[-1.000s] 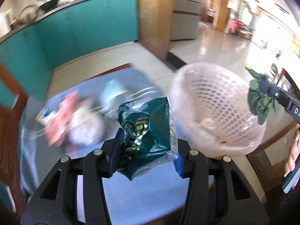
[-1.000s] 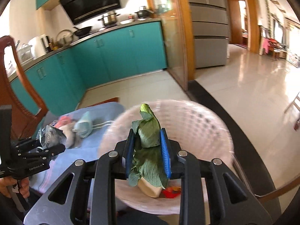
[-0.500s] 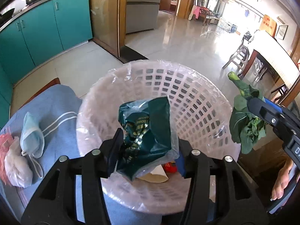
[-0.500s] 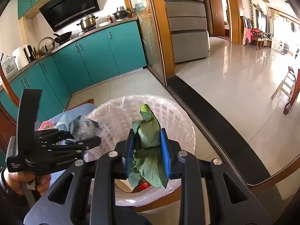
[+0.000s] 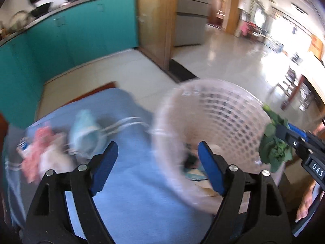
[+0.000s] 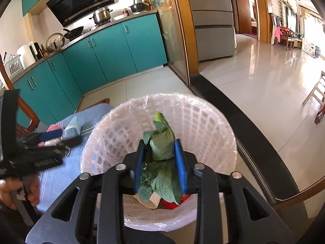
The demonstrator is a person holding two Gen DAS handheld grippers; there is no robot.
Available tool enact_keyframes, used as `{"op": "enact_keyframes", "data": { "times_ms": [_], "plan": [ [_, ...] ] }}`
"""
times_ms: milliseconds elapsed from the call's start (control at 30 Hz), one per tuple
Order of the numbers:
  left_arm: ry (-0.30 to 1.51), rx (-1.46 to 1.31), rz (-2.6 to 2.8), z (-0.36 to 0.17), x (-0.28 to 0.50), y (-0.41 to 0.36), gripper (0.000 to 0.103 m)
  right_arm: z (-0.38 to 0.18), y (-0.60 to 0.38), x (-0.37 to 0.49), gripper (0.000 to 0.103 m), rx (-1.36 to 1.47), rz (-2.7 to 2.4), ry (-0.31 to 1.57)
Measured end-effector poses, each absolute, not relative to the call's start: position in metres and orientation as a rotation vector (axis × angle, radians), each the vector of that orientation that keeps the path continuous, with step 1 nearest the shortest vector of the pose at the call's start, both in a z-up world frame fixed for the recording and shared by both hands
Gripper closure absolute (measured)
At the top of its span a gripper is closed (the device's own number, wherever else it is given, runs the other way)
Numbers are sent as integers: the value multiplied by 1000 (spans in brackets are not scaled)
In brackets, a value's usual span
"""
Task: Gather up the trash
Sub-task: 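Carry the dark bag and green leaves over the basket and open both tools, then grasp the pink wrapper packet with the left tool while the right tool grasps the blue face mask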
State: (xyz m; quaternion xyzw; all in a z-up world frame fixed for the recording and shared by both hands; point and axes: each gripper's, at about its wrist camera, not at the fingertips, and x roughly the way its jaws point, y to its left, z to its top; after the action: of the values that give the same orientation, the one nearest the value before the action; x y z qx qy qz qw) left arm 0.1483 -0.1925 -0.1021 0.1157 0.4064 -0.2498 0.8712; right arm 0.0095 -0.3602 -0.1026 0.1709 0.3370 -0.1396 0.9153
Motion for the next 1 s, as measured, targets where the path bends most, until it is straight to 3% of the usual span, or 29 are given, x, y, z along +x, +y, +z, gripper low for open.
{"op": "enact_keyframes", "data": {
  "times_ms": [100,333,533,700,767,1000],
  "plan": [
    [820,223,-409,-96,166,-153,20,-102,-356,11,42,355,-287,691],
    [914,116,-133,-111,255,-42,17,-94,-330,32,41,306,-215,695],
    [1068,16,-191,-145,283,-4,17,-95,-290,80,34,297,-70,696],
    [1058,0,-235,-154,269,9,35,-105,-244,148,28,302,64,746],
    [1058,-18,-254,-154,261,12,51,-111,-222,181,28,310,98,772],
    [1037,-11,-296,-147,217,28,59,-154,-171,255,28,259,62,905]
  ]
}}
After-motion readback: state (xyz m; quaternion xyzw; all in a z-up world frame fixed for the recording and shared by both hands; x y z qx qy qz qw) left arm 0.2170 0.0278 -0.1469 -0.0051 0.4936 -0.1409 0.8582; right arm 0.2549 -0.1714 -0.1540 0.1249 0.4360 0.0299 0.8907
